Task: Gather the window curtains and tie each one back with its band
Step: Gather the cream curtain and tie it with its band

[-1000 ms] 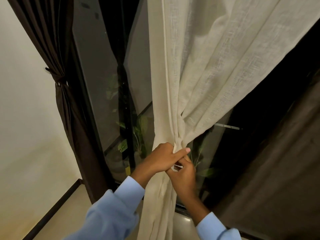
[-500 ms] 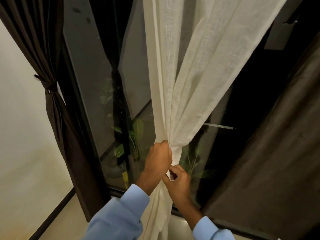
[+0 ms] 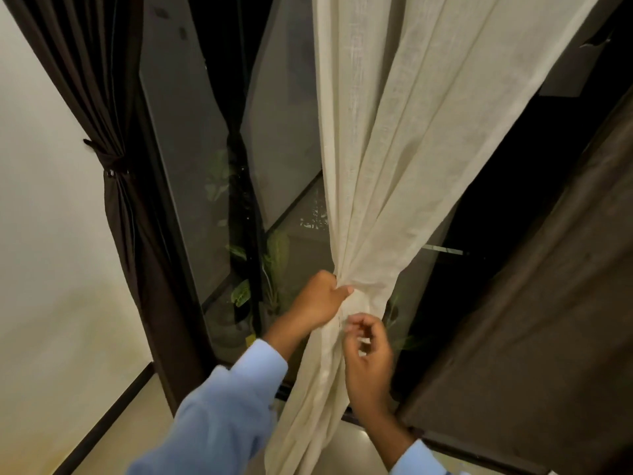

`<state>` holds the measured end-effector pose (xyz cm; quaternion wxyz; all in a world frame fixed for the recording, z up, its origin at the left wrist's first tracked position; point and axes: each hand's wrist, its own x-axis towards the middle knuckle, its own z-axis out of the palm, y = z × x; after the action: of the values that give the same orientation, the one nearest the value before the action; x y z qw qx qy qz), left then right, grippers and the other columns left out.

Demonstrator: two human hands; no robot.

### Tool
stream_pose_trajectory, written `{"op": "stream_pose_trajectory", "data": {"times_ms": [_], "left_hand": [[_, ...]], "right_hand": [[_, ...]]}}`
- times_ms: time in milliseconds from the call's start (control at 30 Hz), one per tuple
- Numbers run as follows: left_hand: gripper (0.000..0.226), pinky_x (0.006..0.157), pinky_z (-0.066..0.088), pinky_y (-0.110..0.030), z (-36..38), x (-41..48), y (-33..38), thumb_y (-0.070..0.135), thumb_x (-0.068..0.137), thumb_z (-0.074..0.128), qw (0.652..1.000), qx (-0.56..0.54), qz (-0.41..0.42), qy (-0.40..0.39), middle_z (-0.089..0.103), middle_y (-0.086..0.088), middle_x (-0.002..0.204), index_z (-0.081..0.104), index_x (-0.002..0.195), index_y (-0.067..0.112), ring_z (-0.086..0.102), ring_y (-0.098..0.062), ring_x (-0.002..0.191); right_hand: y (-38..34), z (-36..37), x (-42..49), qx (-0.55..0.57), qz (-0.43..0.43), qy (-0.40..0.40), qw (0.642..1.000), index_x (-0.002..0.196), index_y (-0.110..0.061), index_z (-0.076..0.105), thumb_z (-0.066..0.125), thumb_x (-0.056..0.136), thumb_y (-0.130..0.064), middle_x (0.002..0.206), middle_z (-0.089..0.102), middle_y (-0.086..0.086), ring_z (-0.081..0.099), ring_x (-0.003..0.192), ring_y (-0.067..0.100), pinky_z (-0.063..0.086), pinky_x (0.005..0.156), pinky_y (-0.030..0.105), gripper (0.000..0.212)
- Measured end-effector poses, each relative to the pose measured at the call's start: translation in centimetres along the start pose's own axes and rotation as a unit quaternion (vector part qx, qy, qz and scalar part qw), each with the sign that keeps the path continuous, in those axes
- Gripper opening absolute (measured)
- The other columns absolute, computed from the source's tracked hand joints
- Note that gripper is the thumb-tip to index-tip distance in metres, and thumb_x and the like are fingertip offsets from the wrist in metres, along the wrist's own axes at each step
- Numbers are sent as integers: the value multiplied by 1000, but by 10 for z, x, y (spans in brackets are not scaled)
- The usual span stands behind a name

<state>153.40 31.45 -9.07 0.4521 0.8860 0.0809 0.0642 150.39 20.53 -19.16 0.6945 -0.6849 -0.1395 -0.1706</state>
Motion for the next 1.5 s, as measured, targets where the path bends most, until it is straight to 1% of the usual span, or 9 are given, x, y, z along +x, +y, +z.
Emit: {"op": "stream_pose_trajectory", "data": {"times_ms": [100, 233, 667, 833, 933, 1033, 1200, 1333, 1500], "left_hand": [[27, 54, 37, -25, -10, 11, 1, 31, 90, 62, 997, -45, -47, -45, 54, 2, 73, 49, 72, 16, 51, -10, 66], [24, 67, 43, -27, -10, 18, 1, 31, 91, 60, 993, -62, -67, -77, 63, -7, 97, 57, 98, 8, 61, -25, 98], [26, 85, 53, -39, -16, 21, 7, 22, 94, 57, 984, -78, -85, -135, 67, -16, 107, 60, 113, 4, 64, -28, 93], [29, 78, 56, -33, -15, 21, 5, 24, 95, 55, 987, -65, -67, -128, 66, -10, 110, 57, 119, 8, 64, -22, 96], [32, 81, 56, -35, -14, 21, 6, 24, 95, 56, 990, -45, -61, -121, 64, -10, 114, 55, 122, 8, 63, -23, 99], [35, 91, 53, -40, -13, 22, 6, 25, 95, 56, 992, -10, -42, -118, 62, -9, 119, 52, 126, 7, 60, -24, 105], [35, 91, 49, -38, -10, 21, 4, 30, 96, 51, 993, 53, -23, -98, 59, -6, 119, 51, 124, 9, 57, -24, 105], [18, 73, 46, -29, -6, 13, -2, 27, 99, 44, 992, 106, 3, -74, 57, -8, 109, 49, 106, 12, 54, -16, 85], [41, 81, 52, -33, -3, -3, -5, 18, 99, 36, 991, 86, 78, -69, 56, -9, 118, 35, 138, 9, 59, -23, 93]], "right_hand": [[7, 9, -13, -42, 51, -73, 995, 103, -38, 66, 73, 88, -24, 101, 67, -23, 64, 95, 4, 50, 76, 14, 22], [1, 21, -16, -53, 96, -37, 993, 116, -42, 53, 79, 81, -37, 114, 58, -29, 60, 98, -4, 49, 76, 8, 45], [-16, 13, -7, 37, 215, -60, 974, 90, -30, 69, 78, 77, -49, 77, 71, -9, 67, 72, 5, 50, 67, 17, 25], [-26, -6, 6, 216, 379, -122, 892, 95, -20, 80, 50, 96, -55, 71, 63, 5, 49, 54, 10, 46, 61, 24, 46], [-23, -21, 15, 170, 413, -120, 887, 95, -21, 80, 67, 90, -43, 89, 73, 4, 63, 71, 14, 52, 69, 26, 26], [-19, -37, 23, 85, 354, -132, 922, 95, -22, 79, 78, 82, -37, 100, 76, 4, 69, 97, 27, 57, 80, 34, 20], [-28, -69, 52, -149, 157, -285, 934, 81, -29, 78, 79, 73, -49, 87, 74, -9, 70, 84, 11, 55, 69, 21, 21], [-27, -98, 87, -378, 39, -236, 894, 82, -42, 67, 72, 85, -45, 79, 70, -18, 63, 78, -2, 51, 75, 26, 7], [-22, -105, 131, -423, 34, -172, 889, 75, -44, 63, 64, 90, -49, 70, 64, -17, 60, 77, 5, 42, 94, 41, 16]]}}
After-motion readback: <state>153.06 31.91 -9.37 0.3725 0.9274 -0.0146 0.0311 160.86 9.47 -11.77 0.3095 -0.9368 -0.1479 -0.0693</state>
